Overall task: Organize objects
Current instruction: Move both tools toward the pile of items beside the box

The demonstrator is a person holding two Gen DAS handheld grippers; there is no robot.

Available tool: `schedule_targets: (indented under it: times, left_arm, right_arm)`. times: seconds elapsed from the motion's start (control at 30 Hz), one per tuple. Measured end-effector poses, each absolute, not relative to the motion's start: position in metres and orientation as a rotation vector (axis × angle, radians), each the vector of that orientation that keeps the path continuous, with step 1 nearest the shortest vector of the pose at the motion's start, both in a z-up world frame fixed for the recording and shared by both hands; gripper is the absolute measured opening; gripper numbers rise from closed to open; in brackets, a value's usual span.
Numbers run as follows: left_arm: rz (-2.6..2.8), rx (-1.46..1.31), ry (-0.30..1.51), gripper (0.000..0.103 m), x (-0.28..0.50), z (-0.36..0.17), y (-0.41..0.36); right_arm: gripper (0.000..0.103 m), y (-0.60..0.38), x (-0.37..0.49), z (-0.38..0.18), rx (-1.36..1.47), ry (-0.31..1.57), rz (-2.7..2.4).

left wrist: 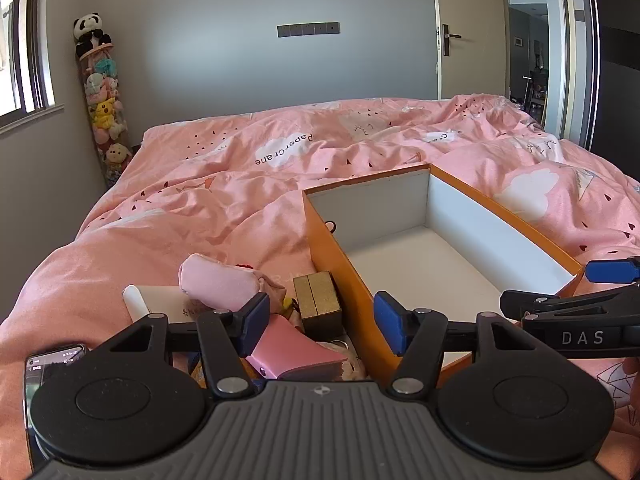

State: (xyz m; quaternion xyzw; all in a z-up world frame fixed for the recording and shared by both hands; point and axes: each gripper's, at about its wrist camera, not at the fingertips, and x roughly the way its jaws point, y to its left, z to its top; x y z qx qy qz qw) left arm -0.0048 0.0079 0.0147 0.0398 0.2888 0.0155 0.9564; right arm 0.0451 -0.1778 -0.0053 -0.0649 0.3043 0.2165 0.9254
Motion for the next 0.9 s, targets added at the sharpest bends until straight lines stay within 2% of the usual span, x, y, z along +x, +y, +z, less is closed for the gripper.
schedule_targets:
  times: [0.9]
  left_arm:
    - [0.033, 0.080, 0.617, 0.070, -0.001, 0.016, 0.013]
  right_arm:
    - [0.102, -0.164, 0.050, -0.002, -0.187, 0.608, 0.527]
